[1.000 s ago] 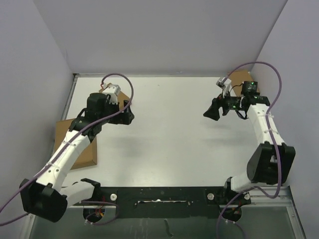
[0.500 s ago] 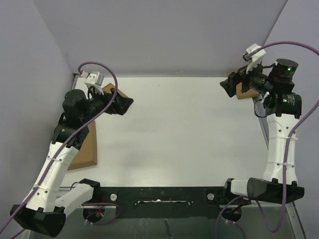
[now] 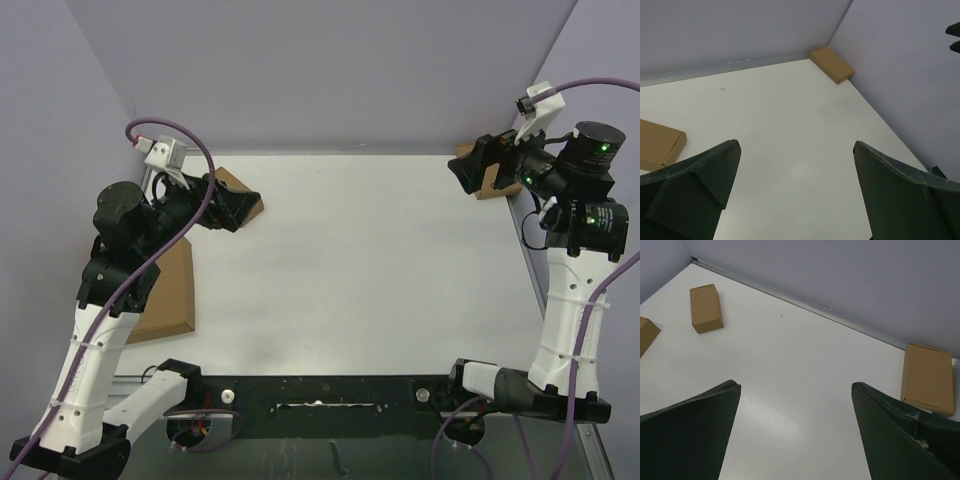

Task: Fold the paper box

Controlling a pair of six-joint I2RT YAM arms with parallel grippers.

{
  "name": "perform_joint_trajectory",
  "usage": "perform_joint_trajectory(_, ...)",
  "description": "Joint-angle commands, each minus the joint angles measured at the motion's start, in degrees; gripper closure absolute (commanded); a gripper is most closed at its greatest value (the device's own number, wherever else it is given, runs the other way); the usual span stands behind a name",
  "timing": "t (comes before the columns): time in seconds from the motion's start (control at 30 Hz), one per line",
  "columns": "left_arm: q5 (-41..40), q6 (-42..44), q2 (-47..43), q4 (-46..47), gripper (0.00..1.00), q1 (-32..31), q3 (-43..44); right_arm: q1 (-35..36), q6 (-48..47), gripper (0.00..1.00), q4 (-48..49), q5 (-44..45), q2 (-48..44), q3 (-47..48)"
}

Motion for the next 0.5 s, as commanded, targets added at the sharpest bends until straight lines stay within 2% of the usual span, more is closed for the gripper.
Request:
perform_joint_trajectory(0.0, 1.68, 0.3, -0.45, -0.7, 0.02, 0.21, 2.35, -0.59, 1.33, 0.02, -0.05, -0.66, -2.44, 0.77)
perform_joint_trajectory(0.47, 2.07, 0.9, -1.2, -1.97, 0.02, 0.22, 1.54, -1.27, 2.72, 0.02, 1.82, -2.43, -3.53, -0.88)
